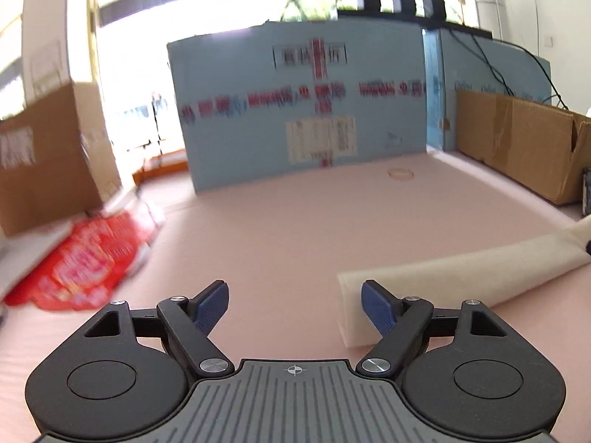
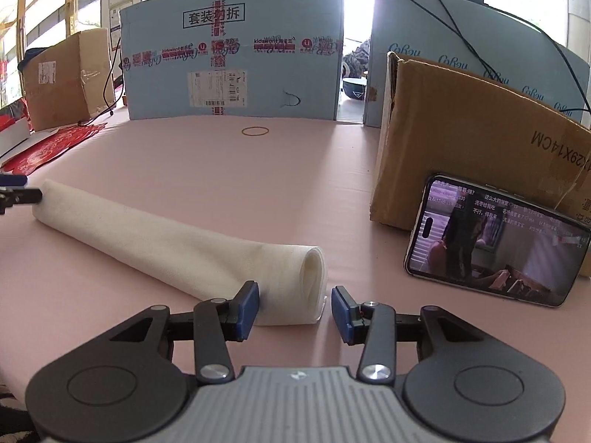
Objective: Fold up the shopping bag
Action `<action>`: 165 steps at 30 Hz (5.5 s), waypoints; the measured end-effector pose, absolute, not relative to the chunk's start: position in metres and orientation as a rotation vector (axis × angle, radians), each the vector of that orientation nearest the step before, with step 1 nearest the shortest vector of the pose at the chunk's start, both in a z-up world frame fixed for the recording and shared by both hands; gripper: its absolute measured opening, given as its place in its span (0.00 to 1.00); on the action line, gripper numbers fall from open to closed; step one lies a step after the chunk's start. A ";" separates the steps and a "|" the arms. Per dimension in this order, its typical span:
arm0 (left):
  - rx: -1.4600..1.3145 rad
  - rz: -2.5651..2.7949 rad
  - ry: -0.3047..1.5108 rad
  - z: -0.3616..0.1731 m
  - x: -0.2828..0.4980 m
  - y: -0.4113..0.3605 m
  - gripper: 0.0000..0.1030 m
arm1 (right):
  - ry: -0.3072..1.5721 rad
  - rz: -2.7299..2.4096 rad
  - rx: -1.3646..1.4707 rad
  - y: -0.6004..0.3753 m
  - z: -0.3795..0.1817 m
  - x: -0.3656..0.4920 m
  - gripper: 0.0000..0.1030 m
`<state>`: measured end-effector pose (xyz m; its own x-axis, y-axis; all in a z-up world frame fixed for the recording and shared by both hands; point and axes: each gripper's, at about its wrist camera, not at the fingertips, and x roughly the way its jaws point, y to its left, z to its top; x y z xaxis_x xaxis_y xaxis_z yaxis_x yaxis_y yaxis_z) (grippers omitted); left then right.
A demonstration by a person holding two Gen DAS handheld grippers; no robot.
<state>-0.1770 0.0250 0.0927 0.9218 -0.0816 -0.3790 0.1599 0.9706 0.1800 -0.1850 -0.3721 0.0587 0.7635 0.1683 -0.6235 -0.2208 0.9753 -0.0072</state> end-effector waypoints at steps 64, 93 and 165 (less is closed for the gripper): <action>0.124 -0.593 0.571 0.046 -0.155 -0.023 0.77 | 0.287 0.255 -0.903 -0.158 0.025 -0.221 0.11; 0.283 -0.313 0.510 0.056 -0.155 -0.028 0.85 | 0.346 0.573 -0.593 -0.212 0.060 -0.224 0.54; 0.210 -0.872 0.542 0.046 -0.128 -0.027 0.58 | 0.668 0.448 0.012 -0.302 0.090 -0.051 0.01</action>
<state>-0.1285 -0.0273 0.0464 0.5192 -0.6691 -0.5318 0.7728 0.6333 -0.0424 -0.0515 -0.3021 0.0903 0.6939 0.4048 -0.5955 -0.3975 0.9049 0.1520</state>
